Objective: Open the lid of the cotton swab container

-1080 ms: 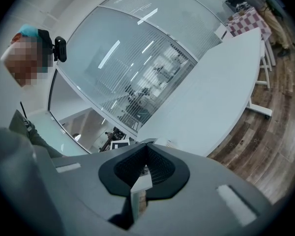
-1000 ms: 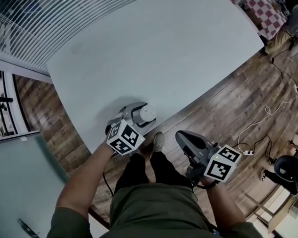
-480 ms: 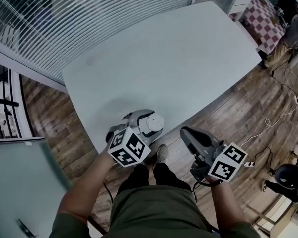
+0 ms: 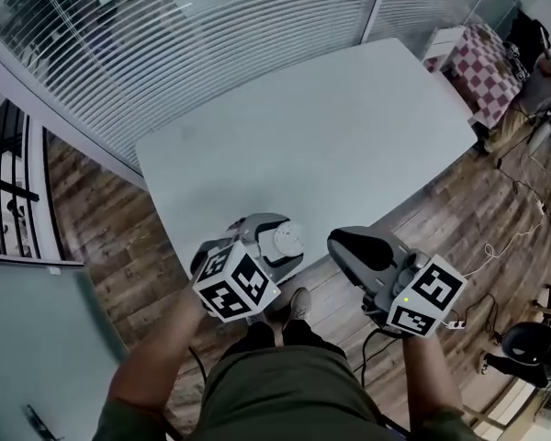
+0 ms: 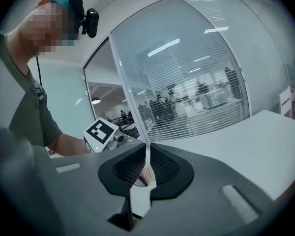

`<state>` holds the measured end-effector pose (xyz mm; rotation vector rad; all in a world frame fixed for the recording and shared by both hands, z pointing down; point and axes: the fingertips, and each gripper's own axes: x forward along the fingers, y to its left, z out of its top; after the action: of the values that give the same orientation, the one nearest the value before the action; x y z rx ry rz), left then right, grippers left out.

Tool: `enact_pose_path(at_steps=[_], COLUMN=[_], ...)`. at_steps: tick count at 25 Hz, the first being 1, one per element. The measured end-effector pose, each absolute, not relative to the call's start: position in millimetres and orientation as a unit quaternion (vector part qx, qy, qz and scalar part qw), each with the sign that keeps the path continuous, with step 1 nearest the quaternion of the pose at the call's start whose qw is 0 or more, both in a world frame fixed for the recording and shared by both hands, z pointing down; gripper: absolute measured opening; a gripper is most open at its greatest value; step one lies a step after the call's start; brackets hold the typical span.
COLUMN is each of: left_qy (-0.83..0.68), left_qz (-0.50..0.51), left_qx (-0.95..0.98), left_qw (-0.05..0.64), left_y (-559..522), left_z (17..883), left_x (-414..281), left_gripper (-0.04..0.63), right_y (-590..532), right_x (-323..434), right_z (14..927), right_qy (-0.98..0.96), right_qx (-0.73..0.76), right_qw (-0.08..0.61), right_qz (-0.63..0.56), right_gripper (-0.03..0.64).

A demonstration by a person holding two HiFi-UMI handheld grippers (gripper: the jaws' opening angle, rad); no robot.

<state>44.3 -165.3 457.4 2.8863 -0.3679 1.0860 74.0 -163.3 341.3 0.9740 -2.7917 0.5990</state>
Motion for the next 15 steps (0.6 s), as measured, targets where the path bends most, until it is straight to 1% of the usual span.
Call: enact_pose_path(at_steps=[2, 3, 5, 9, 12, 14, 15], left_qy=[-0.124, -0.126, -0.129, -0.129, -0.125, -0.123, -0.123], left_qz=[0.348, 0.348, 0.345, 0.346, 0.349, 0.347, 0.346], left_qx=[0.929, 0.929, 0.929, 0.929, 0.929, 0.93, 0.93], left_qw=[0.02, 0.021, 0.024, 0.024, 0.017, 0.013, 0.01], left_y=[-169, -170, -171, -170, -172, -173, -174], left_z=[448, 445, 439, 431, 422, 416, 413], left_x=[39, 37, 31, 17, 14, 13, 13], left_gripper=[0.267, 0.267, 0.267, 0.267, 0.267, 0.267, 0.267], right_y=[-166, -167, -168, -168, -169, -169, -168], right_x=[64, 59, 47, 19, 3, -5, -9], right_z=[333, 330, 323, 314, 311, 310, 309], right_qy=[-0.932, -0.936, -0.942, -0.953, -0.957, -0.957, -0.957], right_qx=[0.306, 0.297, 0.28, 0.245, 0.22, 0.204, 0.197], right_qw=[0.082, 0.09, 0.102, 0.126, 0.16, 0.185, 0.196], right_qz=[0.178, 0.168, 0.151, 0.126, 0.103, 0.086, 0.078], right_gripper=[0.018, 0.04, 0.046, 0.084, 0.115, 0.118, 0.143])
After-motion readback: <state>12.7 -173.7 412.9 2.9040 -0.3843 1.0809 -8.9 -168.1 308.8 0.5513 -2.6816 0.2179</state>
